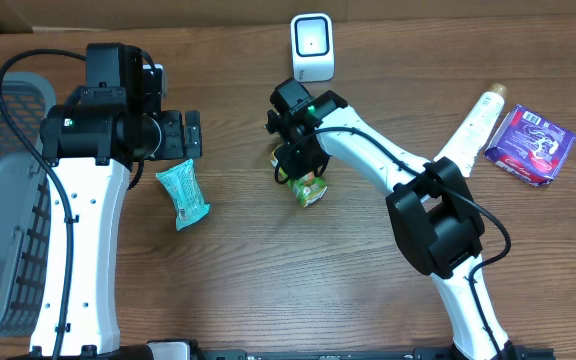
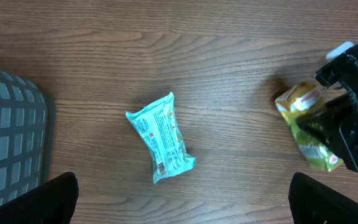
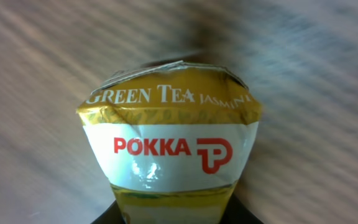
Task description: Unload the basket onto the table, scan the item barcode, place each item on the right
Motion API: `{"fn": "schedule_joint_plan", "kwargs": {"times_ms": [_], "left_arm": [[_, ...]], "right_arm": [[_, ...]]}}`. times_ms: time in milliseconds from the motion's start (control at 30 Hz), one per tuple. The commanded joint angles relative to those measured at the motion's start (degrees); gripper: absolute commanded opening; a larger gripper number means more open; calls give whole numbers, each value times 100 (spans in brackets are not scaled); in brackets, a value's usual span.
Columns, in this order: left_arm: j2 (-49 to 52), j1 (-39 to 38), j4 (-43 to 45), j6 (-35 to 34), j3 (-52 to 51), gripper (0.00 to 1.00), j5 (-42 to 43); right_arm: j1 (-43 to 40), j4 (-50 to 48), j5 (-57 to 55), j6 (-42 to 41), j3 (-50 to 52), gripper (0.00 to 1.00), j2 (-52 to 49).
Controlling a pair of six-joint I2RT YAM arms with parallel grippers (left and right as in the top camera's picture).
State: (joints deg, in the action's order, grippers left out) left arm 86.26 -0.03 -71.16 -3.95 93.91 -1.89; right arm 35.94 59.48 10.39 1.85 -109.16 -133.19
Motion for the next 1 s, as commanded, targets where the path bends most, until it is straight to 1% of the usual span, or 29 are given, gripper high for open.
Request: {"fn": "schedule_joint_plan", "kwargs": {"times_ms": [0, 100, 133, 167, 200, 233, 267, 467, 567, 633, 800, 833, 900, 967], "left_arm": [[26, 0, 0, 13, 68, 100, 44], [26, 0, 0, 11, 68, 99, 44], [26, 0, 0, 13, 68, 100, 44], [26, 0, 0, 13, 68, 99, 44], [26, 0, 0, 11, 68, 100, 44], [26, 0, 0, 13, 68, 100, 44], [26, 0, 0, 13, 68, 100, 44], [26, 0, 0, 11, 68, 100, 44], [26, 0, 0, 11, 68, 99, 44], [26, 0, 0, 11, 68, 99, 44], [26, 0, 0, 13, 68, 100, 44], [26, 0, 0, 11, 68, 100, 44], [26, 0, 0, 13, 68, 99, 44], [26, 0, 0, 11, 68, 100, 44]], "right_arm": [[-59, 46, 1519, -372, 35, 15, -35], [-260, 44, 2483, -426, 35, 15, -35], [-330, 50, 2660, -428, 35, 18, -35], [-411, 68, 2798, -428, 35, 30, -35], [-505, 111, 2907, -426, 35, 41, -35], [-584, 157, 2979, -424, 35, 47, -35], [-664, 210, 3029, -422, 35, 49, -35], [-1213, 511, 3257, -284, 35, 50, -35], [-1349, 695, 3252, 20, 35, 50, -35], [-1346, 817, 3161, 114, 35, 54, -35], [-1027, 1032, 2857, 105, 37, 58, -35], [-903, 1073, 2739, 48, 46, 62, -35], [-758, 1137, 2516, -37, 46, 67, -35], [-627, 1204, 2413, -37, 46, 68, -35]]}}
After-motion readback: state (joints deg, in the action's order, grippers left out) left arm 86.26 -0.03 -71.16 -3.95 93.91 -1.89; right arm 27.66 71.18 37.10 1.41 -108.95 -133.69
